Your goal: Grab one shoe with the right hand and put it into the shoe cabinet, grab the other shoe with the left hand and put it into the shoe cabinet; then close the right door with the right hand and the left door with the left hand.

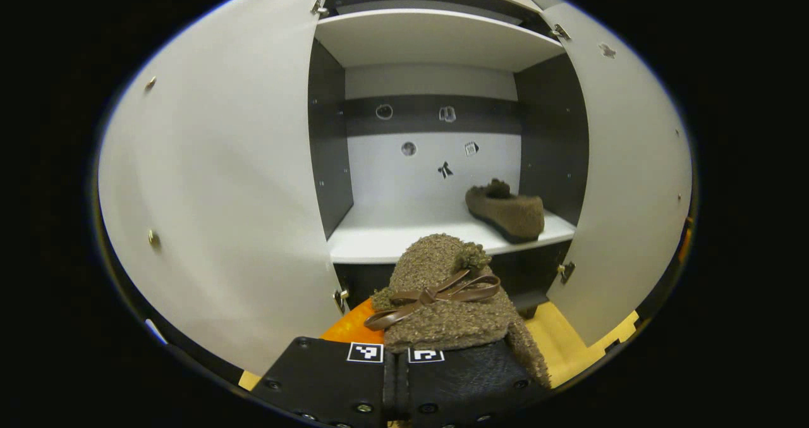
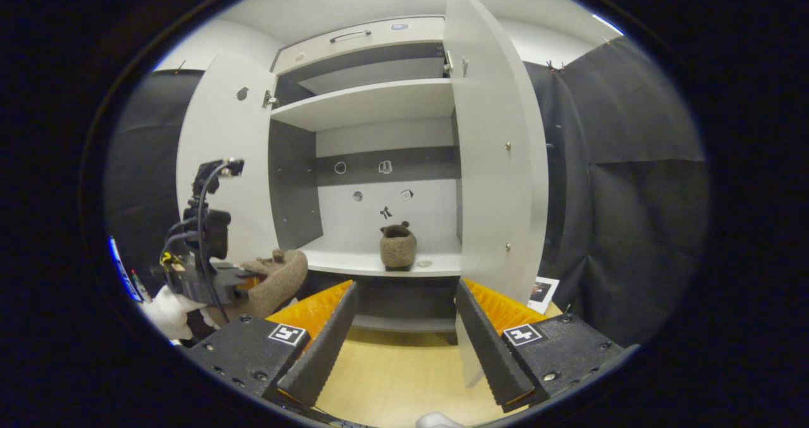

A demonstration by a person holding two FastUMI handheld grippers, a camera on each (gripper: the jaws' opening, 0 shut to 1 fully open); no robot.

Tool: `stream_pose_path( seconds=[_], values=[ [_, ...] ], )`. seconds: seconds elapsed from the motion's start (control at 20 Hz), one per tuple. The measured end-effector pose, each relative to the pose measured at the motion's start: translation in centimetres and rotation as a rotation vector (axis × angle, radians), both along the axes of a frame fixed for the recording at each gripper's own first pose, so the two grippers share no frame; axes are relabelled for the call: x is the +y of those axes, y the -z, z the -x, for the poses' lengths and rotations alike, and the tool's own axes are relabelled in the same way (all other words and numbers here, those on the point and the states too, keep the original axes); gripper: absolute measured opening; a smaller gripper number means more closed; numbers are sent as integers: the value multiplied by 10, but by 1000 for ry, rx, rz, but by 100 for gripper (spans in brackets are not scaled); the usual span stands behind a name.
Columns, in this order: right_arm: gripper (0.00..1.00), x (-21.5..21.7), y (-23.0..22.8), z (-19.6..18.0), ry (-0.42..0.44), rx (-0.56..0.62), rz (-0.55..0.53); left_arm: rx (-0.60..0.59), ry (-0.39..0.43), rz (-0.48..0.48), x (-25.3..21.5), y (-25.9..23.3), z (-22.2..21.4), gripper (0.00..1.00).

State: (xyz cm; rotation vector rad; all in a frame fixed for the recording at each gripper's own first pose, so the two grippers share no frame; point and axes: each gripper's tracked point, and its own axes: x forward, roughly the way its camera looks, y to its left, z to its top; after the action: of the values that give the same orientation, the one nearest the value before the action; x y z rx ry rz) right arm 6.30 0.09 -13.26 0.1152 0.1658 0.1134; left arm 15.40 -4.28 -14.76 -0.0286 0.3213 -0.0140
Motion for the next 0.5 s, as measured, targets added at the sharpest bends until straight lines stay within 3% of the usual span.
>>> stream_pose_path(
  seconds=[0.25, 0.5],
  values=[
    [99, -13, 1, -5, 17, -2, 5, -110, -16, -18, -4, -68, -66, 11],
    [99, -23, 5, -7, 40, 19, 11, -151, -37, -15, -9, -88, -153, 11]
  ],
)
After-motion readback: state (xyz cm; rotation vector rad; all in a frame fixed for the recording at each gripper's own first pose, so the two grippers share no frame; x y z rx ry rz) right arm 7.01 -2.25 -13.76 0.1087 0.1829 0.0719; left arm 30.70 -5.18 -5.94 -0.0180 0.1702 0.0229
